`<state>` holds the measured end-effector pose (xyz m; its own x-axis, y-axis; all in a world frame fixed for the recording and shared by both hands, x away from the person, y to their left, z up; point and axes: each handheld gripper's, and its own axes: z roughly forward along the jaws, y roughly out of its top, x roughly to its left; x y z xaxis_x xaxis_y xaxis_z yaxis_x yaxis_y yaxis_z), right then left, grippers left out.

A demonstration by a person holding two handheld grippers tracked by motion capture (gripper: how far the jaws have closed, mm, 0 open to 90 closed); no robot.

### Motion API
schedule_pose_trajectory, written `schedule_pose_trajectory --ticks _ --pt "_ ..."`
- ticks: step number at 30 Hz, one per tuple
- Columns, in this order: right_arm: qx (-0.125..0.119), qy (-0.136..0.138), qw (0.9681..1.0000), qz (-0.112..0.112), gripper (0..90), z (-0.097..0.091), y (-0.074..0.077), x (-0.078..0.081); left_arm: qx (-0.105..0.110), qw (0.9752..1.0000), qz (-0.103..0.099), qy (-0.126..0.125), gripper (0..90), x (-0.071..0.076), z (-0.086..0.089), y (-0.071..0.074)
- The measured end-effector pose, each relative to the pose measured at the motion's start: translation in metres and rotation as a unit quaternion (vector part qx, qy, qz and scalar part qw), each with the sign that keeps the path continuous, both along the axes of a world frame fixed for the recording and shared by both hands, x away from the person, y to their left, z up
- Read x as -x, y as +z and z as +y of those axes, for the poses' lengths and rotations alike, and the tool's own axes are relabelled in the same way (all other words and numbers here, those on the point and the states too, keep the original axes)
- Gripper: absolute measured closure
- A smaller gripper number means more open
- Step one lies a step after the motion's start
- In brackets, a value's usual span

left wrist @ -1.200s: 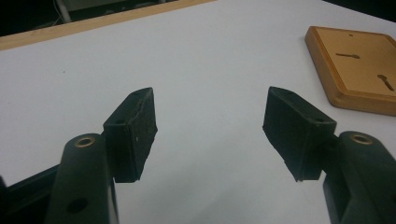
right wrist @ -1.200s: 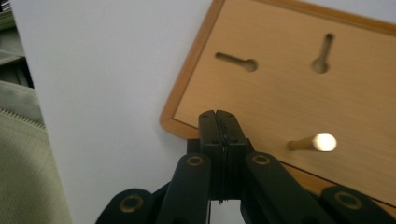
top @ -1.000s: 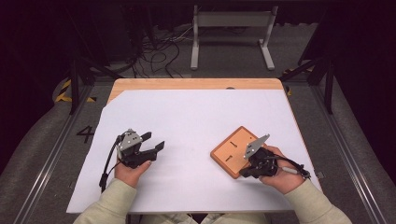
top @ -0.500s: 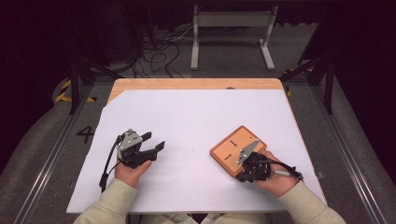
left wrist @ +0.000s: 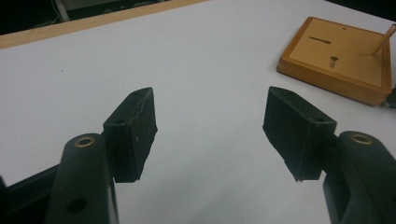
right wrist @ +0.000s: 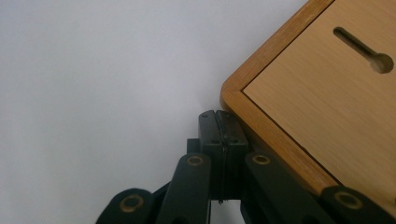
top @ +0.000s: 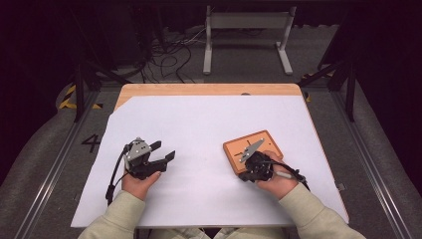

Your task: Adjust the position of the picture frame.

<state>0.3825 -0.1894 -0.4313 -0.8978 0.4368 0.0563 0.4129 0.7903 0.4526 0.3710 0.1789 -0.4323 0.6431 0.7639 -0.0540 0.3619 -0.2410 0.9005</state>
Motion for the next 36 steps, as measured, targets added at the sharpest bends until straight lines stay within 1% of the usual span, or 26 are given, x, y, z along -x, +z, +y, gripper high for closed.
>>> schedule_pose_trajectory --ticks 7,8,10,11,13,16,17,18,19,20,21,24,26,28,29,31,33,35,36 --pt "-0.012 -0.025 0.9993 -0.026 90.0 0.007 -0.002 -0.012 0.000 1.0000 0.000 0.000 34.8 0.000 0.000 0.000" --pt "-0.012 -0.027 0.9993 -0.024 90.0 0.007 -0.002 -0.013 0.001 1.0000 0.000 0.000 34.8 0.000 0.000 0.000" --pt "-0.017 -0.025 0.9992 -0.027 90.0 0.006 -0.001 -0.012 0.000 1.0000 0.000 -0.001 34.8 0.000 0.000 0.000" --pt "-0.021 -0.021 0.9993 -0.024 90.0 0.005 0.001 -0.010 0.001 1.0000 0.001 0.000 34.8 0.000 0.000 0.000" --pt "-0.042 -0.018 0.9985 -0.029 90.0 0.000 0.010 -0.006 0.003 1.0000 0.001 0.001 34.8 0.000 0.001 0.000" --pt "-0.078 -0.030 0.9955 -0.045 90.0 -0.011 0.028 -0.001 0.003 1.0000 0.002 0.001 34.8 0.000 0.000 0.000" --pt "-0.089 -0.035 0.9940 -0.054 90.0 -0.017 0.034 -0.001 0.002 1.0000 0.003 0.001 34.8 0.000 0.000 0.000" --pt "-0.100 -0.046 0.9918 -0.064 90.0 -0.023 0.041 -0.001 0.000 1.0000 0.001 -0.001 34.8 0.000 0.000 0.000" --pt "-0.105 -0.053 0.9904 -0.071 90.0 -0.027 0.045 -0.001 0.001 1.0000 0.003 -0.001 34.8 0.000 -0.001 0.000" --pt "-0.115 -0.065 0.9878 -0.082 90.0 -0.035 0.050 -0.003 0.001 1.0000 0.002 -0.001 34.8 0.000 -0.001 0.000" --pt "-0.122 -0.073 0.9859 -0.088 90.0 -0.040 0.053 -0.004 0.002 1.0000 0.003 -0.001 34.8 0.000 -0.001 0.000" --pt "-0.155 -0.113 0.9757 -0.106 90.0 -0.060 0.061 -0.013 -0.001 1.0000 0.002 -0.001 34.8 -0.001 -0.001 -0.001" --pt "-0.166 -0.136 0.9696 -0.118 90.0 -0.070 0.066 -0.019 0.002 1.0000 0.003 0.001 34.7 0.000 -0.001 0.000" --pt "-0.160 -0.161 0.9642 -0.137 90.0 -0.082 0.069 -0.027 0.002 1.0000 0.002 0.002 34.8 0.000 0.000 0.000" --pt "-0.156 -0.179 0.9613 -0.140 90.0 -0.087 0.068 -0.031 0.003 1.0000 0.003 0.002 34.8 0.000 -0.001 -0.001" --pt "-0.142 -0.211 0.9568 -0.140 90.0 -0.097 0.061 -0.042 0.001 1.0000 0.004 0.001 34.8 -0.001 -0.001 -0.001" --pt "-0.131 -0.236 0.9538 -0.132 90.0 -0.105 0.050 -0.051 0.000 1.0000 0.004 0.001 34.8 -0.001 -0.001 -0.001" --pt "-0.111 -0.256 0.9517 -0.129 90.0 -0.112 0.039 -0.059 0.000 1.0000 0.004 0.002 34.7 -0.001 -0.001 -0.001" --pt "-0.106 -0.261 0.9510 -0.129 90.0 -0.114 0.034 -0.062 0.000 1.0000 0.004 0.002 34.7 -0.001 -0.001 -0.001"
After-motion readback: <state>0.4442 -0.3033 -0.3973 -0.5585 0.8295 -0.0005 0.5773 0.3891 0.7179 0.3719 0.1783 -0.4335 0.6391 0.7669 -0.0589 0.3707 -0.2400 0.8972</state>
